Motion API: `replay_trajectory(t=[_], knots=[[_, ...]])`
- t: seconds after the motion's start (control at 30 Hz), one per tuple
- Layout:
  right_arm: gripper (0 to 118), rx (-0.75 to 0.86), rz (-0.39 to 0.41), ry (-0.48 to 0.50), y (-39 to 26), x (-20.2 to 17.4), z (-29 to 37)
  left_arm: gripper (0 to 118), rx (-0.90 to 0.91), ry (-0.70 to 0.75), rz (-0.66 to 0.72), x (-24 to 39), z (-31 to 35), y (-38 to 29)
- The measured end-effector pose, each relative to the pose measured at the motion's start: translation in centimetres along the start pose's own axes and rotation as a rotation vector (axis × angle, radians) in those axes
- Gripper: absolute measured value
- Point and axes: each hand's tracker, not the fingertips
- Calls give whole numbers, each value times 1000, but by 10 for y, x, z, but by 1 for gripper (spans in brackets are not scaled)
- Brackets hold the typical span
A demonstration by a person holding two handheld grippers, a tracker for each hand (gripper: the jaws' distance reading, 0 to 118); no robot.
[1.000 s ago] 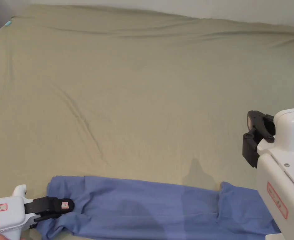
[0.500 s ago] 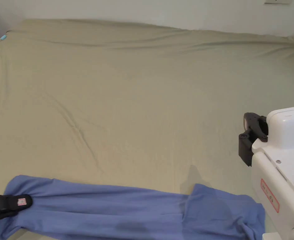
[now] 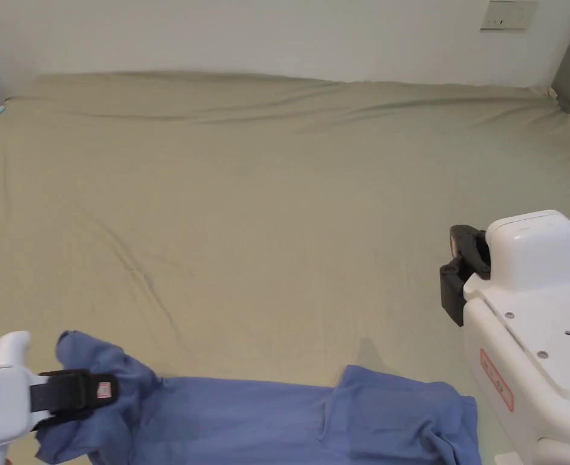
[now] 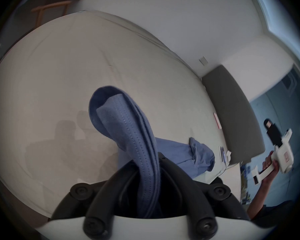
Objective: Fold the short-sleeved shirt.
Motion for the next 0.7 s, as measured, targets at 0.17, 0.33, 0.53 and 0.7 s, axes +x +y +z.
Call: replay_trajectory(t=[0.17,0.33,0.53,0.7], knots=[[0,3,-18,-25,-5,17,8,5,-97,33,-76,54,-61,-10],[0,-4,-39,-36,-13,35,11,5,-212,111,-58,62,-127,-32],[0,-14,-57,-59,-23,53,10,12,-251,101,6,68,-165,-50],[0,-19,-80,-68,-26,58,7,115,-229,-191,80,89,-150,-42]])
